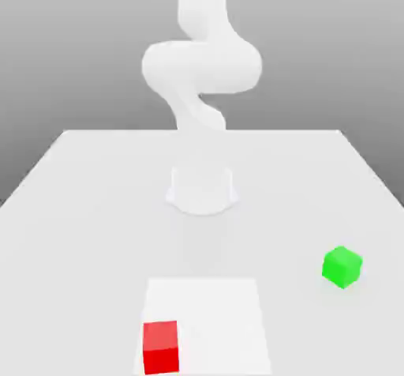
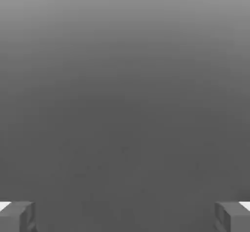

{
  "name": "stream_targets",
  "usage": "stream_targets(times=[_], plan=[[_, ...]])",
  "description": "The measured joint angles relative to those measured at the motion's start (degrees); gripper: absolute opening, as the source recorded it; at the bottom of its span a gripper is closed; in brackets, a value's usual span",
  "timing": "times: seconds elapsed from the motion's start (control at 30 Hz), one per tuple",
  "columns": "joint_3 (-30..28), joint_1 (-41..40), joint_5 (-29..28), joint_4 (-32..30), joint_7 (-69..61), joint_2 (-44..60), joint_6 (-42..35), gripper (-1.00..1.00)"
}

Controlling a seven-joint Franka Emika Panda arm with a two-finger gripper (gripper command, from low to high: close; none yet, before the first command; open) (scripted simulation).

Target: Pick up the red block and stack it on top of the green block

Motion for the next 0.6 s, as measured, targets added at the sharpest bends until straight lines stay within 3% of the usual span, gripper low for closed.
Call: stream_targets(times=[0.6], plan=[[-6.0, 1.8, 4.4, -6.5, -12.2, 37.8, 14.2, 0.00]])
